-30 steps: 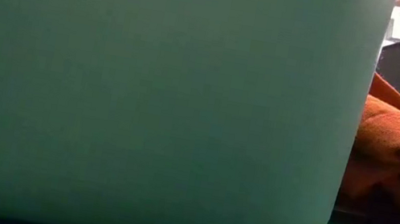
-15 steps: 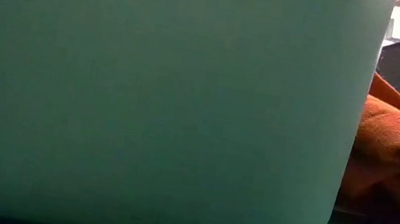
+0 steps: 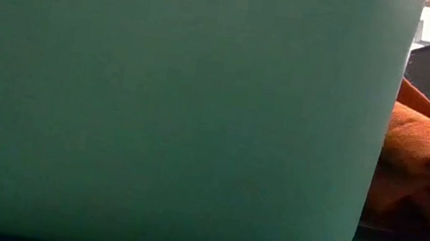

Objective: Sort towels by color in basket
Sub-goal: Put the gray checkered towel into the orange bin

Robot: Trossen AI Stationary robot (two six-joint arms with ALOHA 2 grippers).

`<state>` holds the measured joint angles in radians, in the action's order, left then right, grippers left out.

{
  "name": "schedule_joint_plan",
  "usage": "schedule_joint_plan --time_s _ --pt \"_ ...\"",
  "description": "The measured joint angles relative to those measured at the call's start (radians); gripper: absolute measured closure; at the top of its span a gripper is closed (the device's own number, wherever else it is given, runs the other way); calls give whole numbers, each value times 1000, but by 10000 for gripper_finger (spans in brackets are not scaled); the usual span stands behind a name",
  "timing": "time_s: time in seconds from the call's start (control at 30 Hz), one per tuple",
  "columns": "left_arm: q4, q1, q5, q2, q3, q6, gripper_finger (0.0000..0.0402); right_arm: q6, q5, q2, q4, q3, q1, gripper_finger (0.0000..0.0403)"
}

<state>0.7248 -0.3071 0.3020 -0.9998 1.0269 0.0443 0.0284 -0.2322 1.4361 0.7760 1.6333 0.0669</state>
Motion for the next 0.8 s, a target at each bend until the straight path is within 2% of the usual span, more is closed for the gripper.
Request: schedule_joint_plan --time_s 0.1,0.17,0.27,0.37,0.5,0.7,0.8 --pt "45 -51 -108 -59 0 27 385 36 -5 0 22 0 -25 129" --pt "48 -95 -222 -87 0 30 385 58 -7 0 45 0 -40 129" --pt "-18 -162 -388 -123 0 -11 385 87 -29 0 81 -3 -63 129" --pt "-130 -216 -483 -139 0 -85 385 117 -62 -1 84 -24 -90 129" --pt "-309 -263 -530 -127 -37 -206 385 142 -85 0 42 -46 -119 129" --pt "-668 -278 -514 -27 -238 -339 386 201 -98 0 -15 -50 -157 129" --pt "-824 -277 -468 46 -336 -380 386 234 -140 0 -33 -50 -188 129"
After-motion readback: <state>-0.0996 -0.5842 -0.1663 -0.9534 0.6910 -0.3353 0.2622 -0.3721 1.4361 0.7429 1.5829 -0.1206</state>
